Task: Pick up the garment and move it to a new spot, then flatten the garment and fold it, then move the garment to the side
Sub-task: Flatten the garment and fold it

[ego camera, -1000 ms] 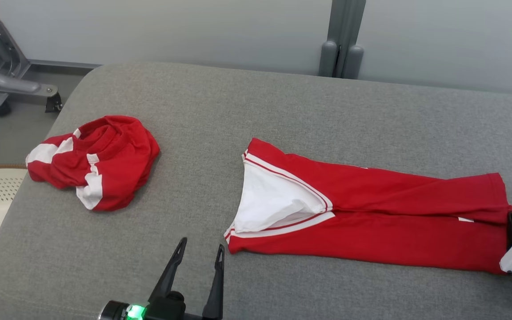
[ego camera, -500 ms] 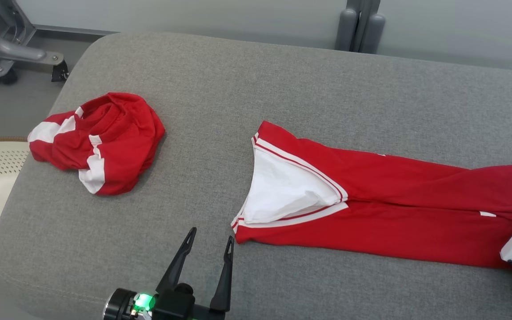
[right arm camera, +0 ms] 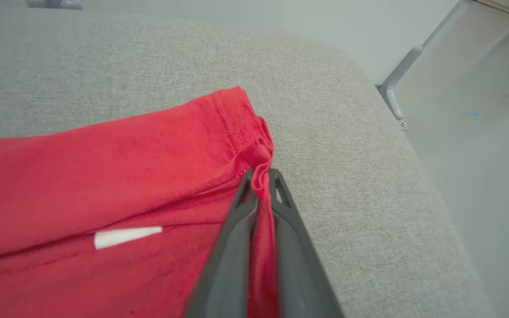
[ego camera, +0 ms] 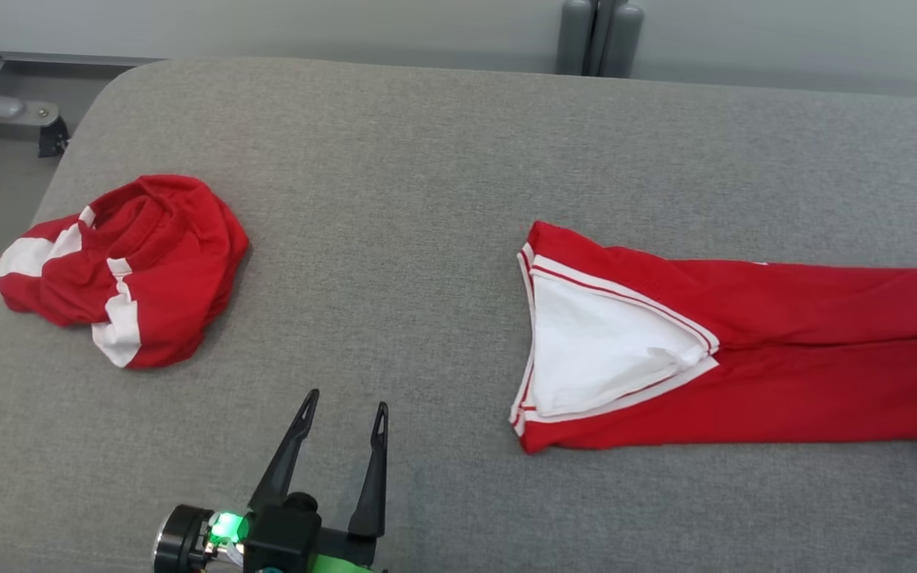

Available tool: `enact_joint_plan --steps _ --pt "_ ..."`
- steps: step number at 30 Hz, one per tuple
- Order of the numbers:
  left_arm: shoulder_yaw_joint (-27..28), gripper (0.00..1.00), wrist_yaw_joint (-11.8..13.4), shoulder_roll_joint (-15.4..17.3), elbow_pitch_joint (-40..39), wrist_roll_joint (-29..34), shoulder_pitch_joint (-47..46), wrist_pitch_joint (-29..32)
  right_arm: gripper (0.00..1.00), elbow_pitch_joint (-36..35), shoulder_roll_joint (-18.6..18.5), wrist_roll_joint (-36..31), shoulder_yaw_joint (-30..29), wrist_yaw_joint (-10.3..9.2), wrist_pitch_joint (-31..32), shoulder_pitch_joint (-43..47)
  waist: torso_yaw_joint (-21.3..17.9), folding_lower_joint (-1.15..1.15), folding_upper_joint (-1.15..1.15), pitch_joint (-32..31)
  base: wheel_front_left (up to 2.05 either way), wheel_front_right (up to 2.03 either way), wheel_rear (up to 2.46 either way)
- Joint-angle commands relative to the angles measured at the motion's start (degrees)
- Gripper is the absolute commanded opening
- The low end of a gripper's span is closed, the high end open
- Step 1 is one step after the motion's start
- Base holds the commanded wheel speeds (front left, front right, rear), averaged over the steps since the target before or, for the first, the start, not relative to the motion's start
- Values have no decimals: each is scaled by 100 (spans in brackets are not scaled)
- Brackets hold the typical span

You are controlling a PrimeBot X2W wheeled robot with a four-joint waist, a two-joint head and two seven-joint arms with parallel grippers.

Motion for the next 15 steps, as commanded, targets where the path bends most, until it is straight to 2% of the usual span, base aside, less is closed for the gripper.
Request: enact_joint_plan --steps 1,6,11,15 --pt "40 100 -15 29 2 35 -110 -1 0 -86 -57 -102 -11 -13 11 -93 -138 0 0 2 0 0 0" --pt "116 100 -19 20 52 28 5 -1 0 -570 130 -238 42 -12 143 -283 -315 0 0 -148 0 0 0" --pt "116 100 -61 -35 119 9 96 -1 0 -1558 708 -411 98 -12 320 -48 -371 0 0 -373 0 0 0" --pt "85 100 -104 -68 173 27 134 -1 0 -2521 1238 -480 204 -11 575 321 -275 0 0 -540 0 0 0"
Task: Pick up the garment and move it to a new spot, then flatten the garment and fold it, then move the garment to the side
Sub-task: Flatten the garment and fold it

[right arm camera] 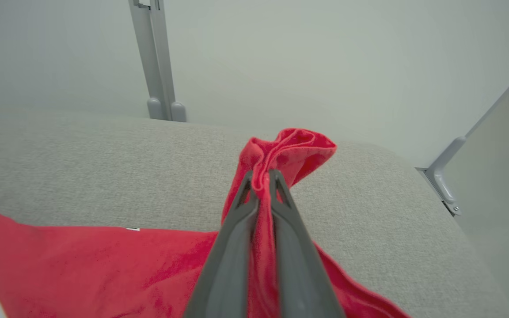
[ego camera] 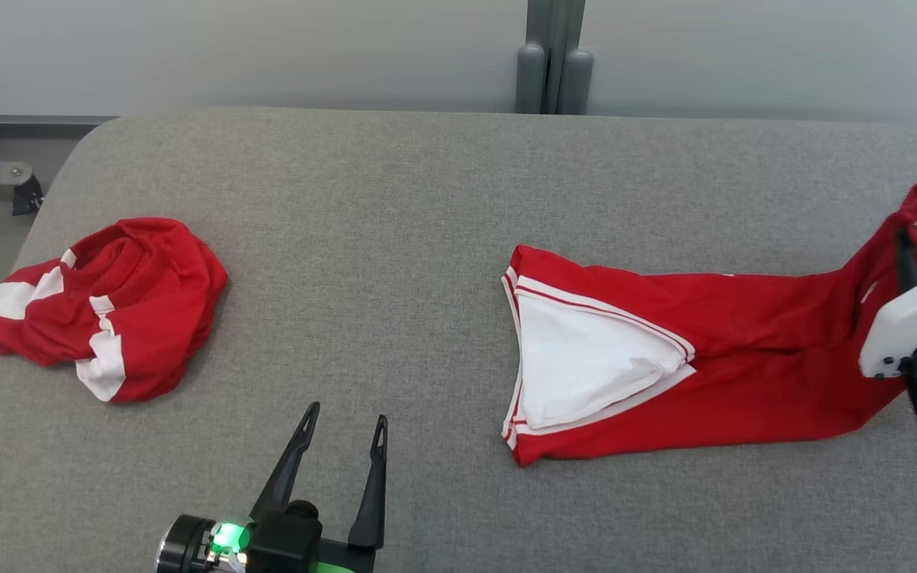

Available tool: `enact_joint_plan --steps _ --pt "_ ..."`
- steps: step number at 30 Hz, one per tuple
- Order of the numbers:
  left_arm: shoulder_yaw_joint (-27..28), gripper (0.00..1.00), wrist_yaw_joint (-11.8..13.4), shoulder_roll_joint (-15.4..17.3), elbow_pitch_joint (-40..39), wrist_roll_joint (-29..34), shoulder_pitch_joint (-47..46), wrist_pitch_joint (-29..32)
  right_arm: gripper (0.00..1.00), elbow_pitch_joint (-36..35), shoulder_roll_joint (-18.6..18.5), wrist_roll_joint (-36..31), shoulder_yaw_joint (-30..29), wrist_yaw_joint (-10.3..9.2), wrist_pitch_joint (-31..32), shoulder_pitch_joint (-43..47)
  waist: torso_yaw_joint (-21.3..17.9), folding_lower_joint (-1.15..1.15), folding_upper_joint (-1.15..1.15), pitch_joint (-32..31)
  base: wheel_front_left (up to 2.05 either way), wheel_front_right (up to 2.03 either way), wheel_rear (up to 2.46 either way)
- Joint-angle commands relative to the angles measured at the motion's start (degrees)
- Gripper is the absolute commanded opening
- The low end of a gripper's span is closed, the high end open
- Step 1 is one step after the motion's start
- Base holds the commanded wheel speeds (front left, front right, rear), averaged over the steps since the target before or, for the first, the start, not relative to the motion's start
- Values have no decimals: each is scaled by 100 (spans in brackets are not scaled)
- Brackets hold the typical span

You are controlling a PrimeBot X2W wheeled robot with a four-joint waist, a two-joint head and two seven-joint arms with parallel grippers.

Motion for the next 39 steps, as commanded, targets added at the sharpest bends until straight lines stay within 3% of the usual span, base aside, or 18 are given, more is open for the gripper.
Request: enact_joint_plan --steps 1,6,12,17,24,26,27,28,29,34,39 --pt "2 100 -20 -16 25 3 75 -1 0 -266 107 -37 42 -8 71 162 98 0 0 -133 0 0 0" --pt "7 100 -29 -48 35 1 132 -1 0 -1376 727 -74 276 -7 354 674 350 0 0 -208 0 0 0" --pt "-2 100 -44 -104 63 -21 121 -1 0 -2139 1287 -52 629 -7 641 1054 674 0 0 -182 0 0 0" --pt "1 100 -62 -142 99 -30 67 -1 0 -2283 1495 35 932 -7 716 1189 901 0 0 -139 0 0 0" --pt "-2 100 -65 -198 145 -39 -5 -1 0 -1910 1560 121 1459 -7 776 1200 1128 0 0 -55 0 0 0" --pt "-4 100 -60 -208 159 -36 -22 -1 33 -1772 1565 221 1540 -7 714 1159 1170 0 0 -46 0 0 0" --pt "1 100 -51 -214 166 -39 -22 -1 60 -1706 1567 311 1597 -7 678 1131 1187 0 0 -47 0 0 0" --pt "8 100 -44 -219 168 -42 -18 -1 95 -1669 1568 408 1623 -7 625 1106 1194 0 0 -48 0 0 0" --pt "15 100 -34 -223 166 -46 -11 -1 100 -1638 1564 513 1653 -7 564 1061 1194 0 0 -42 0 0 0" --pt "53 100 -1 -240 153 -68 24 -1 100 -1711 1562 950 1840 -7 190 862 1031 0 0 -50 0 0 0" --pt "106 100 7 -244 136 -57 68 -1 100 -1832 1563 1163 1771 -7 -211 756 597 0 0 -161 0 0 0"
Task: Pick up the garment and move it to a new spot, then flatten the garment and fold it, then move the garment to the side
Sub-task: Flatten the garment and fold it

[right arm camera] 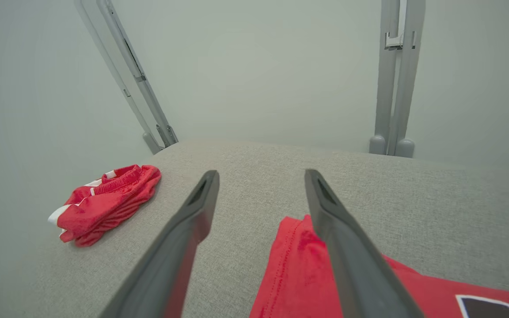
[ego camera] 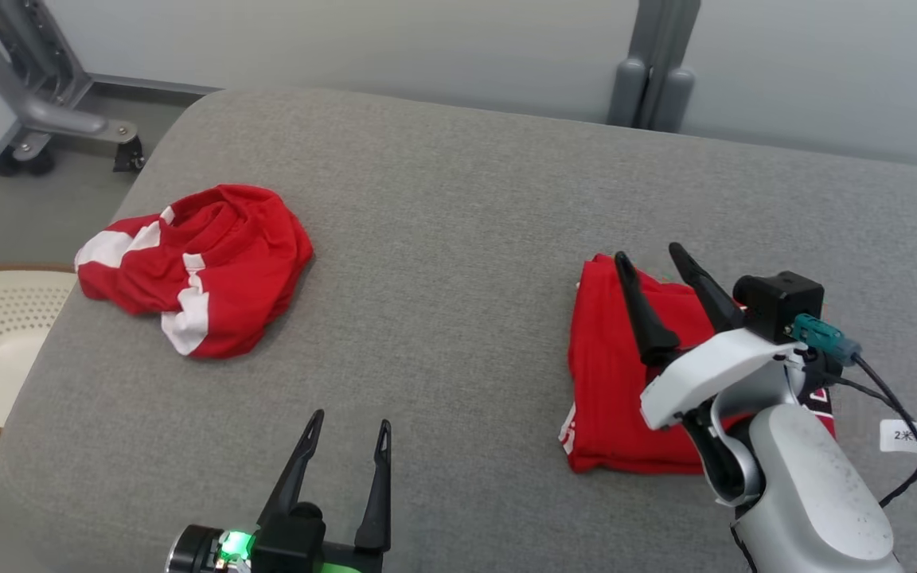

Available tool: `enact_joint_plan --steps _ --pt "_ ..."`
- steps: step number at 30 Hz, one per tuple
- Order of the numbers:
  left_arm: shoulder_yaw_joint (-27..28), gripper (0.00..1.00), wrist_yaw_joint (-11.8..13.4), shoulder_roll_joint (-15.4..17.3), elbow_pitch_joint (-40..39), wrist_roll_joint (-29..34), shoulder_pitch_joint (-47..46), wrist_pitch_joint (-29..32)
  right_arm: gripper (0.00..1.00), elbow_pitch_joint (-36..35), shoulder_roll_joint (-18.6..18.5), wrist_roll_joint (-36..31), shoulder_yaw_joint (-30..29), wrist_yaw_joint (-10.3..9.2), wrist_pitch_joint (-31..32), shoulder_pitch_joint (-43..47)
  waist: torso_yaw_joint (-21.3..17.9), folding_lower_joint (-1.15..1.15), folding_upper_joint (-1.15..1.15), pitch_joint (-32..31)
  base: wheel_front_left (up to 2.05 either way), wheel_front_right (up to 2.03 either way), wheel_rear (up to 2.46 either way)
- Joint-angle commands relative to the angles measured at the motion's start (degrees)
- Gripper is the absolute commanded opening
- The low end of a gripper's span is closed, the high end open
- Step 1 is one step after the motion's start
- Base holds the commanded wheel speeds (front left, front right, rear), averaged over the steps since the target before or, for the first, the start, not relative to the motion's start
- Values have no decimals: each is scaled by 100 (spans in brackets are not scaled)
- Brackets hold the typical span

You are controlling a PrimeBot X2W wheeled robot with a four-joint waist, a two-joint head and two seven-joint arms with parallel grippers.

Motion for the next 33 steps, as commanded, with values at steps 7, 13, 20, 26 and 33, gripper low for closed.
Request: enact_joint_plan --steps 7,13,20,26,33 --pt "141 100 45 -8 -61 -47 38 -1 100 45 -202 39 -304 -3 -446 254 -1026 0 0 -264 0 0 0" --pt "358 100 74 -22 -26 -260 208 -1 100 354 -703 69 27 -1 -1018 624 -1554 0 0 -451 0 0 0" --pt "634 100 48 -30 -86 -468 354 -1 100 151 -1012 -139 14 -3 -1224 1131 -1714 0 0 -654 0 0 0" --pt "1004 100 -106 -35 -204 -630 732 -1 100 -542 -911 -270 -342 -2 -1225 2066 -1742 0 0 -958 0 0 0" --pt "1202 100 -332 -37 -234 -582 1224 -1 100 -781 -783 -268 -375 -3 -1227 2635 -1789 0 0 -1274 0 0 0"
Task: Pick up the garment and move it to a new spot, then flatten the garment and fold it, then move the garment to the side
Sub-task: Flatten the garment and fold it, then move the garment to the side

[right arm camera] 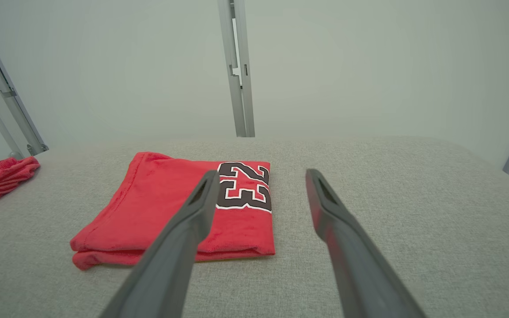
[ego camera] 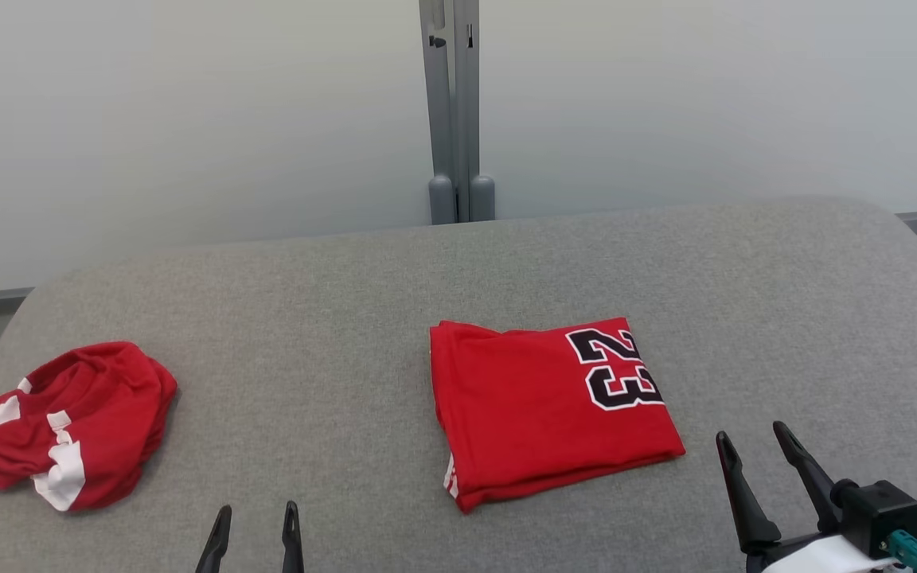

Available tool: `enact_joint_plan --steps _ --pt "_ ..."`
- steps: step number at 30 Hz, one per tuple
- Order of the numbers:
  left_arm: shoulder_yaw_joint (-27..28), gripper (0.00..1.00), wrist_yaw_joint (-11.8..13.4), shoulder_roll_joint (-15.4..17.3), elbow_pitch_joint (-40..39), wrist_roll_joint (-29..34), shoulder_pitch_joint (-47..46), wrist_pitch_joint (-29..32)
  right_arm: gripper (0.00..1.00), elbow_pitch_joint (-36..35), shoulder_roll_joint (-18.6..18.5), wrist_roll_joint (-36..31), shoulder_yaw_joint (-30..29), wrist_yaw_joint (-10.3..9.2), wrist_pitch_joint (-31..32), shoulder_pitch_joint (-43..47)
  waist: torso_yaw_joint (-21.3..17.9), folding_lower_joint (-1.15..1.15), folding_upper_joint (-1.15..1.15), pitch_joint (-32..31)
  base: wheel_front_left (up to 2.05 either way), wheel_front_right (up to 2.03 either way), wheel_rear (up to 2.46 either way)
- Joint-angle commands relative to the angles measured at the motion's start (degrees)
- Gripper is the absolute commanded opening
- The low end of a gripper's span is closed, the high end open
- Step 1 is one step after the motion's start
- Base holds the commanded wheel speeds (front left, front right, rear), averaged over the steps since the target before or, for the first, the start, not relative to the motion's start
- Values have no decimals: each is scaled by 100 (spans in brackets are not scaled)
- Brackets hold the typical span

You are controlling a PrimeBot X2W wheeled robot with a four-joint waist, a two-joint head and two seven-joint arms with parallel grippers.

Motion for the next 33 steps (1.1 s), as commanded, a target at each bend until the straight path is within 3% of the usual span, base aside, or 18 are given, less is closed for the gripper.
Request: enact_joint_plan --steps 1,33 --pt "57 100 -41 0 -29 15 180 -1 100 -61 4 26 12 0 -14 118 -45 0 0 -165 0 0 0" --pt "24 100 -21 0 47 344 465 -1 100 -57 168 12 -38 0 -15 525 85 0 0 -384 0 0 0"
